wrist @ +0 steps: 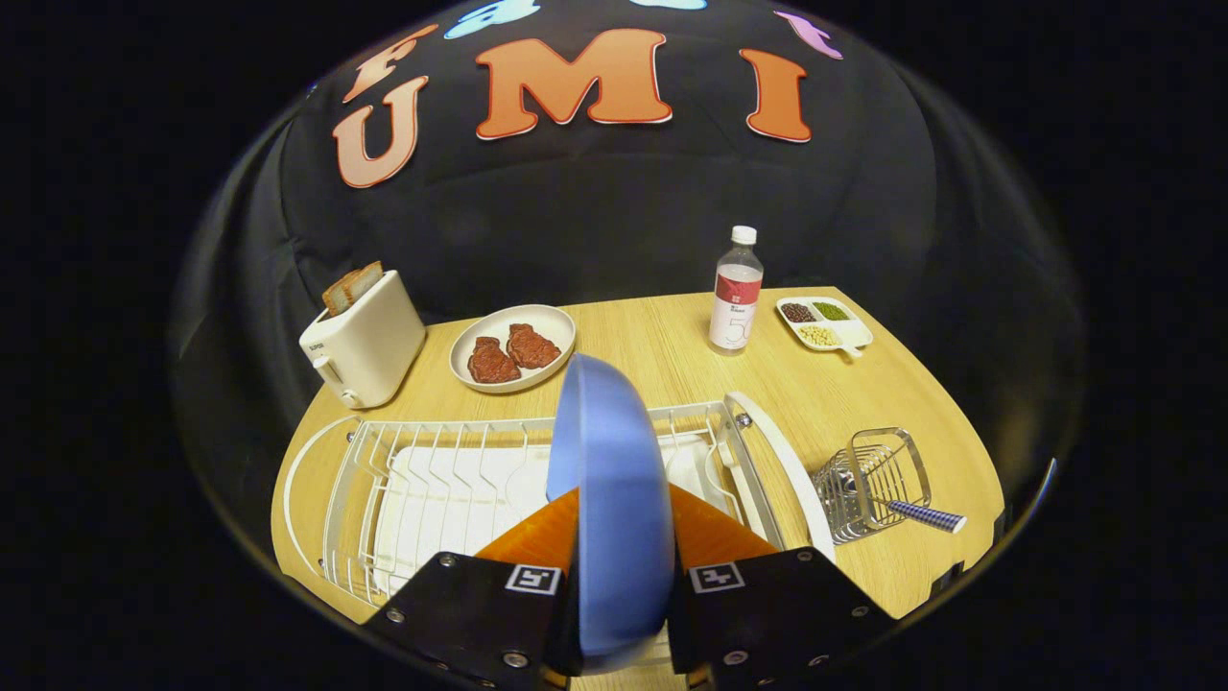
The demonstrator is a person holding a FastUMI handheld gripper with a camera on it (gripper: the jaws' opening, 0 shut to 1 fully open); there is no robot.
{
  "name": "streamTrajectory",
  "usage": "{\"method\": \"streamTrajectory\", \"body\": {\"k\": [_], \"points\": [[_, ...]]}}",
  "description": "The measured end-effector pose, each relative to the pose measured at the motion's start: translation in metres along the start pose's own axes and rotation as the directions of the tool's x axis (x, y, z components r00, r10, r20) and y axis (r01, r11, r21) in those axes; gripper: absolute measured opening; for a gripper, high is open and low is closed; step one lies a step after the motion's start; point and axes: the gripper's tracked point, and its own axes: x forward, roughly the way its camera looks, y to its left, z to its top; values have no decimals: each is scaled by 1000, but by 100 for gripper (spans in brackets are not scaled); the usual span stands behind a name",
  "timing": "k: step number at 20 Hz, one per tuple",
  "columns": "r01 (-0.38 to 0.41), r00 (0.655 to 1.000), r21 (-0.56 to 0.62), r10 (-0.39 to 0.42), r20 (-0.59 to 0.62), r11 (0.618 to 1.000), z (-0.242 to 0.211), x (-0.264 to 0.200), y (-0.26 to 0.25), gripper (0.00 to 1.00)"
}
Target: Take the plate from the dish rack, then take the spoon from the basket and place it into the plate.
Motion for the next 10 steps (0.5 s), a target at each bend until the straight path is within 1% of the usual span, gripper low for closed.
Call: {"method": "streamTrajectory", "body": {"k": [2,4,6,7,10], "points": [[28,1000,2,-28,14,1000,7,-4,-4,30],[56,997,-38,-54,46,998,17,-11,-4,29],[102,992,-84,-96,83,991,28,-17,-8,29],[111,990,-91,-102,96,990,33,-22,-8,29],[105,988,-58,-98,123,993,46,-35,-7,29]]}}
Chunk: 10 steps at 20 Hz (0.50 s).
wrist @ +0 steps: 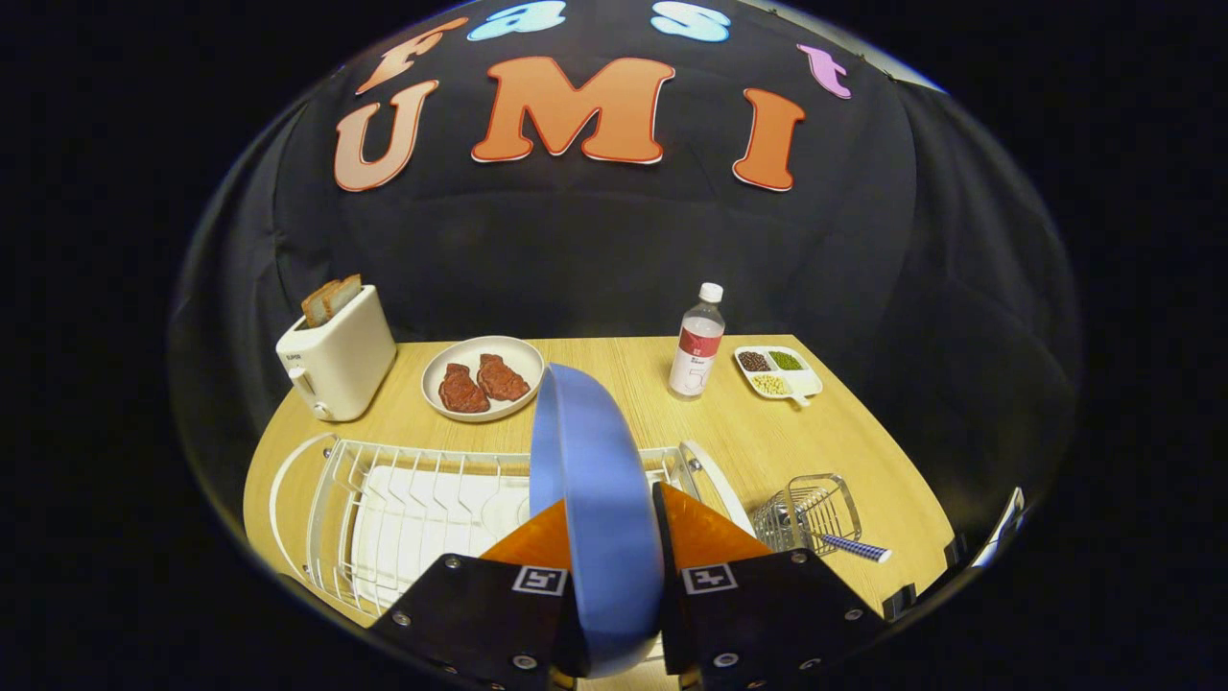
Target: Take the plate from the dish rack, then take the spoon from the basket and place it into the plate.
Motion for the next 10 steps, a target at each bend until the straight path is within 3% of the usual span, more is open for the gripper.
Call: {"method": "streamTrajectory", "body": {"k": [10], "points": [[-71,997,174,69,19,982,0,-56,-30,29]]}}
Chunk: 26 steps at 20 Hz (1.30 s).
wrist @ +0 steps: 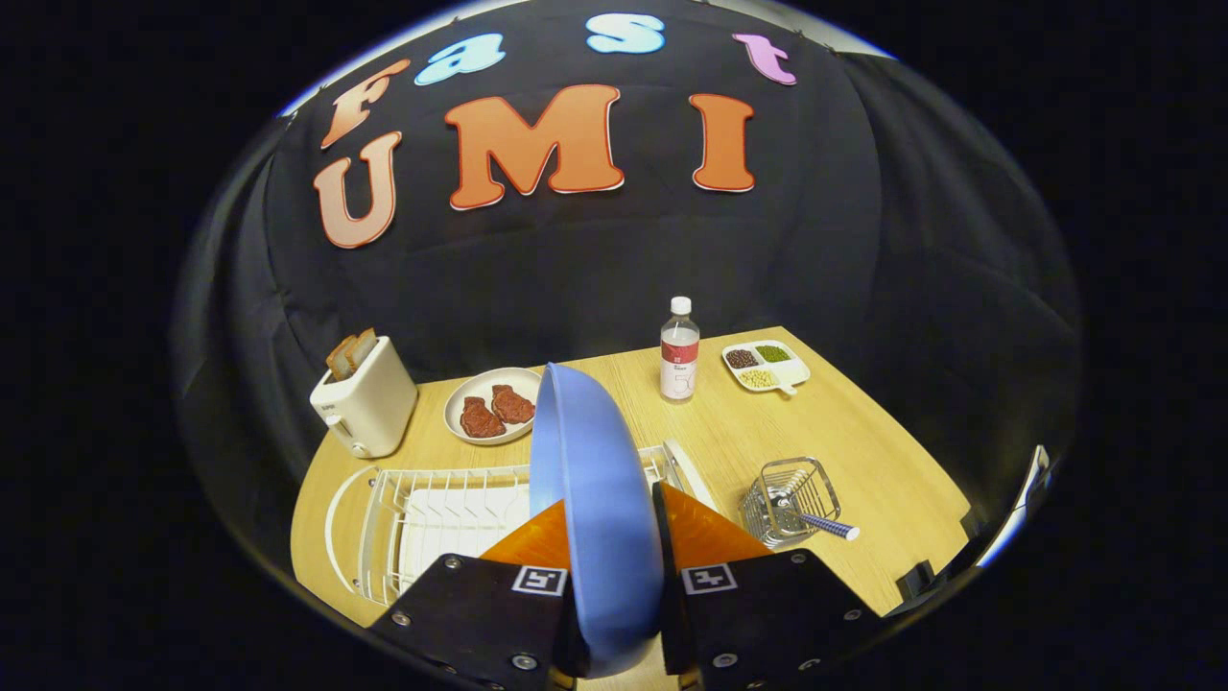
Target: Take the plate from the dish rack, then take the spoon from the basket and place it into the plate.
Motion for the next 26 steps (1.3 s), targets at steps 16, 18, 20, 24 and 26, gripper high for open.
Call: {"method": "streamTrajectory", "body": {"k": [16,18,20,24,26], "points": [[-79,991,394,114,-67,916,-92,-96,-83,29],[-72,990,413,116,-82,908,-112,-102,-94,29],[-79,986,442,137,-100,893,-131,-108,-97,29],[-104,970,502,198,-138,858,-167,-109,-93,29],[-107,962,534,223,-156,838,-184,-106,-92,29]]}}
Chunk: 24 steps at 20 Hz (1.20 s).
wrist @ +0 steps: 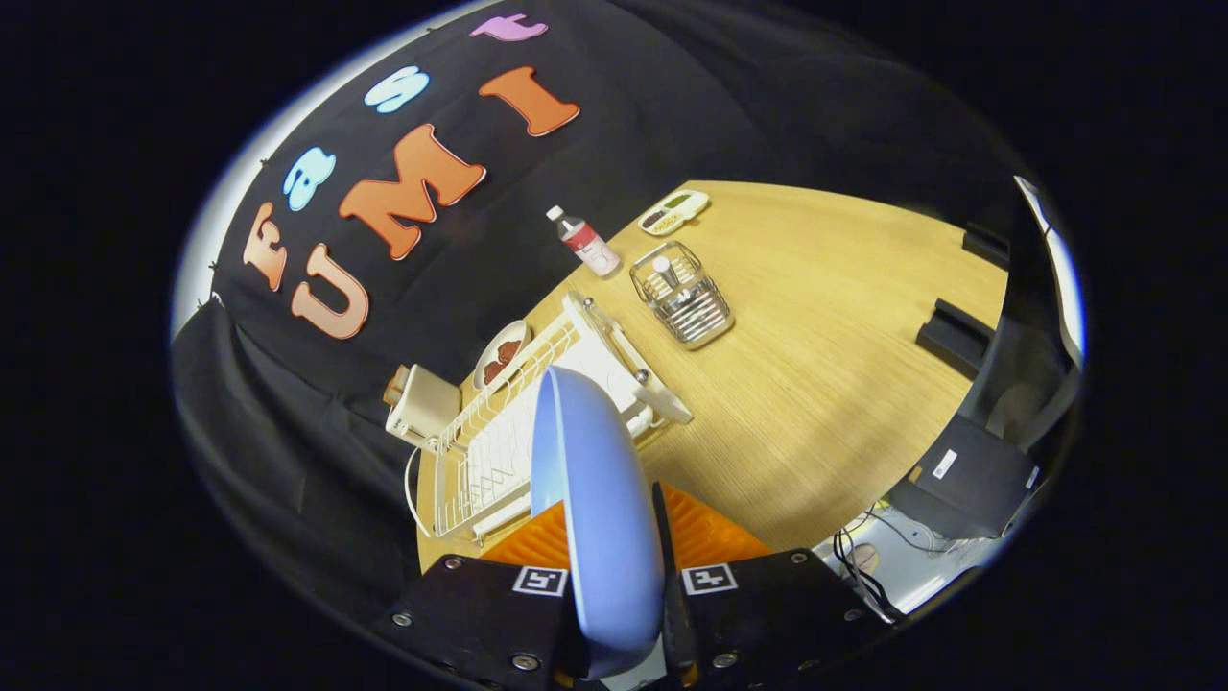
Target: Take the plate from the dish rack, then take the spoon from the basket and place it into the plate.
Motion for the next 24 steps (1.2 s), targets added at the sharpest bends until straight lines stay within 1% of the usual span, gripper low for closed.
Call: {"method": "streamTrajectory", "body": {"k": [4,10,12,15,18,19,20,22,23,24], "points": [[-27,998,74,31,-59,997,-26,15,-10,29],[-5,994,98,16,-109,995,-47,41,-21,29],[6,993,95,5,-118,995,-48,48,-23,29],[42,991,82,-31,-127,996,-50,57,-33,30],[40,992,106,-27,-125,994,-48,60,-29,31],[50,992,100,-38,-124,994,-47,59,-31,39],[62,991,88,-51,-123,994,-47,59,-33,44],[85,990,59,-78,-118,995,-42,55,-39,59],[84,991,51,-78,-109,995,-37,52,-37,66],[88,991,44,-83,-101,995,-32,49,-37,69]]}}
